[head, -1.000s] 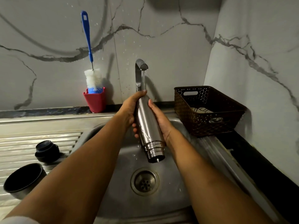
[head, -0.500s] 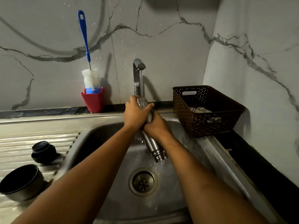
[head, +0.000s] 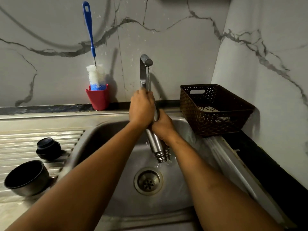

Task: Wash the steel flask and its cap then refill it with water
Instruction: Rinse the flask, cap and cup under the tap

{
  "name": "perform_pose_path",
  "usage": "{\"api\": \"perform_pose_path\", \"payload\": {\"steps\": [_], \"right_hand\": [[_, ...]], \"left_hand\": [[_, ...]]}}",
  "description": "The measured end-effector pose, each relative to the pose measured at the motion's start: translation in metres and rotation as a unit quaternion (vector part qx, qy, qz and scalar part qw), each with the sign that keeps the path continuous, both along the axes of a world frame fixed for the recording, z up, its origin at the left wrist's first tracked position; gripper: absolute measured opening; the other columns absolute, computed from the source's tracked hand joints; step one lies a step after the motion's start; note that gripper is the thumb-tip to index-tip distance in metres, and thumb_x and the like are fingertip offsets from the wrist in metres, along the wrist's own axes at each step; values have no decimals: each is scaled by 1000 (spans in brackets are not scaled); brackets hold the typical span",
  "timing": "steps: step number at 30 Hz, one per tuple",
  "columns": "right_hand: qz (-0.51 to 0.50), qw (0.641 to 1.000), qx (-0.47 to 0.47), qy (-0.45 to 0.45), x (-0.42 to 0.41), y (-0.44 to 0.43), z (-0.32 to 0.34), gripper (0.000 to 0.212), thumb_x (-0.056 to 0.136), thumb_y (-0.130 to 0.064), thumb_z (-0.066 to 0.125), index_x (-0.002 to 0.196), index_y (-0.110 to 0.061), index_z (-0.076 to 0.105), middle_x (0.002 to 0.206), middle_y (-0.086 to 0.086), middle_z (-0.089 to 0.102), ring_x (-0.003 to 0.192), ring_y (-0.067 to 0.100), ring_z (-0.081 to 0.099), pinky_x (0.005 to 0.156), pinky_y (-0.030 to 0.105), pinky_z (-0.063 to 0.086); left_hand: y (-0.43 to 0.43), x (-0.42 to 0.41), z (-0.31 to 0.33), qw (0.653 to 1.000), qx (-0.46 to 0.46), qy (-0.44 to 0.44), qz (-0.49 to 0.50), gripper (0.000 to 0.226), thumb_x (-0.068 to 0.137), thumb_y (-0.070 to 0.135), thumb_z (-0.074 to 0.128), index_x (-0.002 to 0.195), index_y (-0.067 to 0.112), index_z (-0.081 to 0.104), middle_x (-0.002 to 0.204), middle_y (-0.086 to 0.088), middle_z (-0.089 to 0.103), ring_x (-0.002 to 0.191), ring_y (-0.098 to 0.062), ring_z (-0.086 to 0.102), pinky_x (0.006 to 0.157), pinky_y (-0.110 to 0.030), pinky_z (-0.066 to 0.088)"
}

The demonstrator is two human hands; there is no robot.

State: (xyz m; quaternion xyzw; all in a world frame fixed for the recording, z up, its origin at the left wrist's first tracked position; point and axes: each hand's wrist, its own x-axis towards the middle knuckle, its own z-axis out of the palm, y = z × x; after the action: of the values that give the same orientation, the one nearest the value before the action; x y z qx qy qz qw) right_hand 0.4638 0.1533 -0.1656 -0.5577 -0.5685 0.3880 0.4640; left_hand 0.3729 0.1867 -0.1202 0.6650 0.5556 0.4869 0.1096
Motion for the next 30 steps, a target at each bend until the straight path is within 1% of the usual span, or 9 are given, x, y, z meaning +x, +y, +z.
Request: {"api": "perform_pose_path", "payload": {"steps": [2,4,8,11,14,18,24,28,30], "right_hand": [[-36,998,41,-25,1,-2,-5,62,71,-48,72,126,-24,55,110,3,72,100,25,70,86,50,61],[-36,998,46,-26,3,-3,-1,63,71,-47,75,127,-25,55,109,1,72,99,22,70,84,48,62],[59,996,3,60,7,-1,13,56,77,-23,84,127,-22,58,109,6,73,95,22,72,80,40,60],[125,979,-31,159,7,-3,16,45,83,-21,80,124,-18,60,103,18,73,84,32,72,76,43,63],[144,962,-69,219,3,-1,13,63,80,-44,81,129,-9,61,107,25,72,86,37,72,82,48,62],[77,968,-59,231,1,6,12,72,79,-70,71,128,-17,68,113,17,75,103,33,74,94,50,60],[-1,982,-16,187,0,12,11,64,98,-61,53,142,-14,53,128,9,67,111,20,68,84,28,56],[44,969,-70,234,-6,9,13,68,97,-70,47,143,-21,57,129,8,70,117,21,68,101,37,54],[61,962,-90,252,-1,6,14,65,99,-70,41,137,-23,63,120,7,74,112,21,70,94,36,56]], "left_hand": [[-5,12,-2,990,17,136,24,36,109,32,47,136,9,50,133,-14,57,121,-28,56,101,-40,53],[-6,13,3,987,11,155,29,41,105,36,56,136,10,53,133,-12,60,120,-26,59,97,-35,53],[4,-12,28,977,-108,-168,-81,30,84,42,83,96,18,70,93,-1,74,85,-17,74,80,-33,63],[-1,-23,32,919,-172,-322,-148,36,85,45,81,103,16,70,99,-9,74,92,-26,75,77,-35,64],[-4,-17,15,866,-213,-421,-163,58,85,62,73,117,13,69,104,-13,75,91,-27,75,82,-41,63],[-18,-5,-8,899,-206,-368,-119,74,87,80,53,126,18,62,111,-11,73,100,-27,74,91,-47,60],[-59,20,-49,985,-117,-126,-23,64,110,52,30,166,25,14,158,-10,45,136,-27,53,110,-45,46],[-48,13,-41,988,-103,-115,17,69,108,54,35,165,21,15,152,-13,52,131,-30,58,108,-52,49],[-43,11,-29,979,-122,-161,-18,69,105,57,40,161,20,23,141,-11,60,121,-30,64,103,-50,54]]}}
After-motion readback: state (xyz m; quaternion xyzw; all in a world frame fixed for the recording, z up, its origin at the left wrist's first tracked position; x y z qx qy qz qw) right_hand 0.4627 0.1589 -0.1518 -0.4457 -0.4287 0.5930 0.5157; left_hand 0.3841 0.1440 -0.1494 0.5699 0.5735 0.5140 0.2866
